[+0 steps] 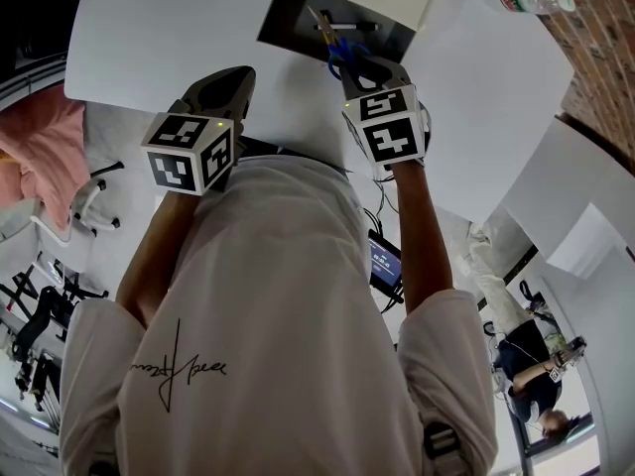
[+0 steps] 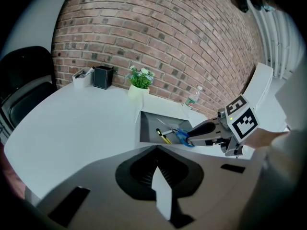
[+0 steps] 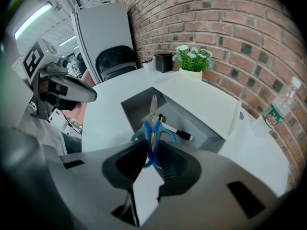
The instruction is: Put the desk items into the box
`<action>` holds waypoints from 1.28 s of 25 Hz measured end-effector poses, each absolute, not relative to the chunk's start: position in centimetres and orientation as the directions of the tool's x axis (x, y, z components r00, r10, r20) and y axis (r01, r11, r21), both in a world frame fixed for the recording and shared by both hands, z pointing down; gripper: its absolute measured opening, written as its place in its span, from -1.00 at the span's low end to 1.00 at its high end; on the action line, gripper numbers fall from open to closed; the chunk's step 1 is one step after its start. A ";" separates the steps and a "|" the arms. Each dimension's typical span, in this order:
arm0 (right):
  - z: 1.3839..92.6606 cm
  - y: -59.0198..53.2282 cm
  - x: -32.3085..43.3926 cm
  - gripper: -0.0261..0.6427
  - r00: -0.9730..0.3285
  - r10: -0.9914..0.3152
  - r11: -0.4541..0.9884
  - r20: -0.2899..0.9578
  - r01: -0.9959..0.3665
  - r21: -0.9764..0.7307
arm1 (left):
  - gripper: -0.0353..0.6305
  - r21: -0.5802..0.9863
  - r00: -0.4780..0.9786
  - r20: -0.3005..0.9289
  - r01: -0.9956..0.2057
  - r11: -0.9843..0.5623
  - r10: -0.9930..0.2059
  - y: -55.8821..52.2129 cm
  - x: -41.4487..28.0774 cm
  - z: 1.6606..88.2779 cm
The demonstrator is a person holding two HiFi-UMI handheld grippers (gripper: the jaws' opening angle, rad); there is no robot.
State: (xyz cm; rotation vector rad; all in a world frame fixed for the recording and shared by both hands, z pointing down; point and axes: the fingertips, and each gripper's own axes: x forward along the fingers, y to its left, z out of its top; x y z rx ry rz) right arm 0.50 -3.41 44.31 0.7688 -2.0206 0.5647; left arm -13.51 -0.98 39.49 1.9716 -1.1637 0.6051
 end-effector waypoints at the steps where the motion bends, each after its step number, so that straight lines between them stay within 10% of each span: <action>1: 44.4 -3.5 0.5 -0.64 -0.423 -0.302 0.707 0.854 -0.701 -0.098 | -0.88 0.366 0.473 0.709 -0.881 -0.300 -0.523 -1.1 -13.6 39.5; 32: 46.4 -5.6 0.1 -0.63 -0.371 -0.268 0.725 0.889 -0.685 -0.067 | -0.88 0.369 0.453 0.725 -0.891 -0.263 -0.518 -2.1 -14.8 40.0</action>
